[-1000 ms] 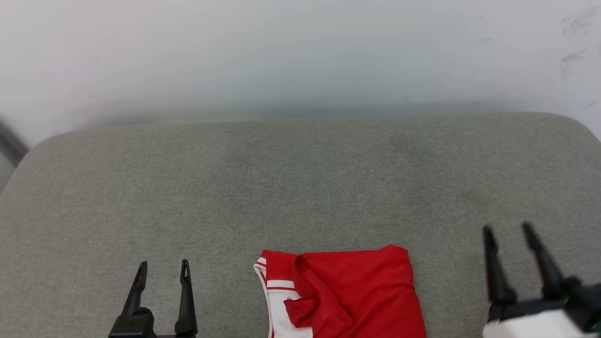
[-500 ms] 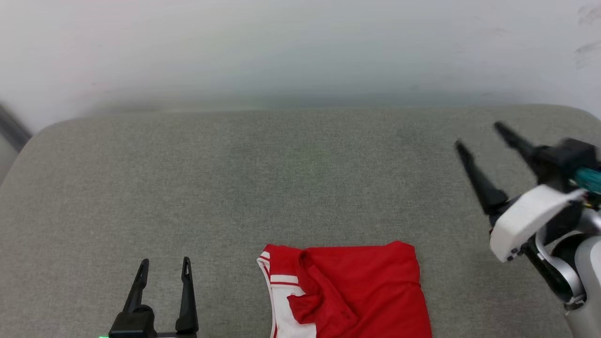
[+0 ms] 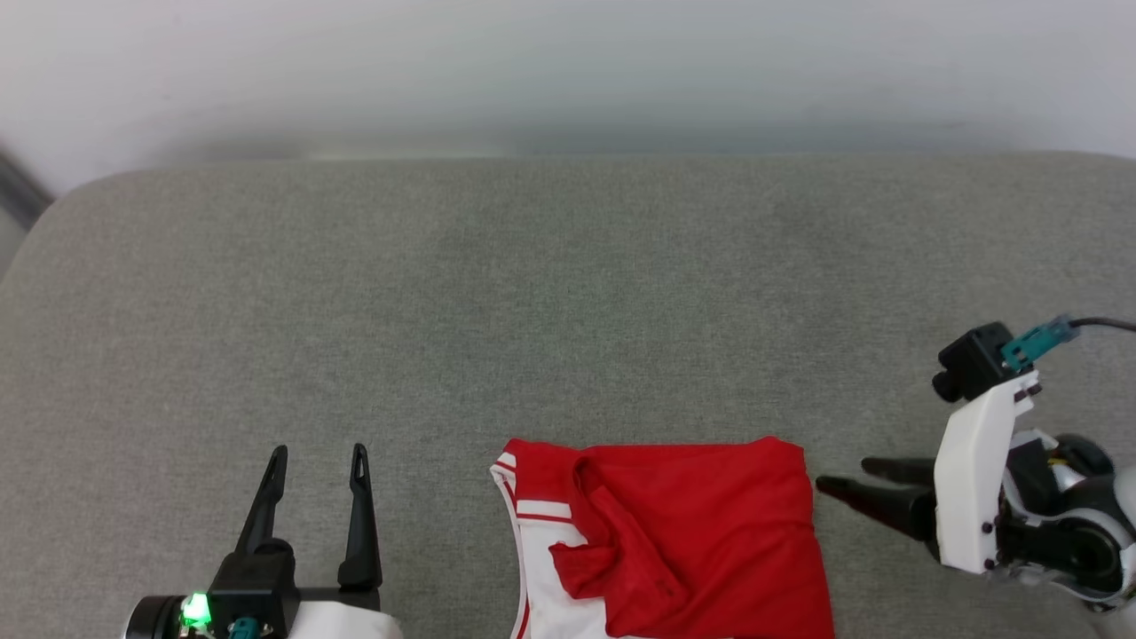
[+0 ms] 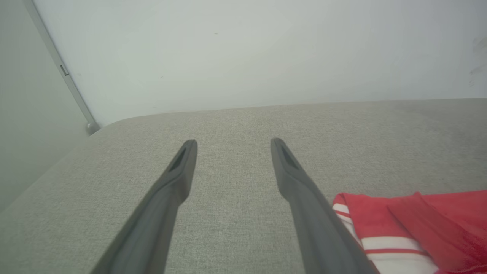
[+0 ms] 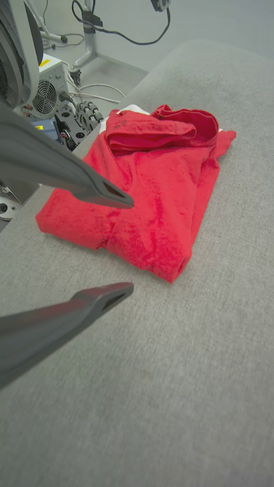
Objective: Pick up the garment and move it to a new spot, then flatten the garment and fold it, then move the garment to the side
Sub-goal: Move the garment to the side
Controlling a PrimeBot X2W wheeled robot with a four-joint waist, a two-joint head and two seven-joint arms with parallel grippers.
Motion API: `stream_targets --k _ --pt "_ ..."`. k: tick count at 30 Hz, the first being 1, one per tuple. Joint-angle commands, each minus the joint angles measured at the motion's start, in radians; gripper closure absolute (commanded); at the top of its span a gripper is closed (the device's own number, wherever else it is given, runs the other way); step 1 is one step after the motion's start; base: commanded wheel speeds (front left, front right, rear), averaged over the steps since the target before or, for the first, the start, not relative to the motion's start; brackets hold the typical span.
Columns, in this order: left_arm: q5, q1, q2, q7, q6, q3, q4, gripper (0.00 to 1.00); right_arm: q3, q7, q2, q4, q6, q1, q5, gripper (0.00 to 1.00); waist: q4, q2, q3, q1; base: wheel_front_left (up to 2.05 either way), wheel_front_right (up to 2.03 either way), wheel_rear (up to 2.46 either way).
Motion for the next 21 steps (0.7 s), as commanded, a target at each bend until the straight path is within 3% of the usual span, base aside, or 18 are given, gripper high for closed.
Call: stream_targets --k 1,9,15,19,20,21 --pt "0.001 -0.02 -0.001 -0.002 -0.006 -0.003 -0.004 0.0 0.012 0.003 0.015 0.014 0.0 0.012 0.025 0.0 0.009 0.0 0.025 0.0 0.0 0.0 0.0" --pt "0.005 -0.068 -0.002 -0.002 -0.015 -0.009 -0.006 0.0 0.093 -0.033 0.09 0.109 0.0 0.004 0.071 0.0 0.034 0.0 0.099 0.0 0.0 0.0 0.0" --pt "0.006 -0.099 -0.003 -0.002 -0.017 -0.018 0.0 0.0 0.245 -0.038 0.108 0.232 -0.002 0.031 0.007 0.0 0.056 0.0 0.135 0.0 0.0 0.0 0.0" --pt "0.003 -0.099 -0.003 -0.002 -0.013 -0.02 0.003 0.0 0.287 -0.085 0.114 0.282 -0.008 0.026 -0.016 0.0 0.061 0.0 0.139 0.0 0.0 0.0 0.0" --pt "0.003 -0.098 -0.003 -0.002 -0.011 -0.02 0.003 0.0 0.293 -0.108 0.115 0.293 -0.008 0.021 -0.017 0.55 0.061 0.0 0.139 0.0 0.0 0.0 0.0" --pt "0.003 -0.097 -0.004 -0.002 -0.01 -0.021 0.004 0.0 0.302 -0.122 0.118 0.299 -0.008 0.014 -0.012 1.0 0.062 0.0 0.137 0.0 0.0 0.0 0.0"
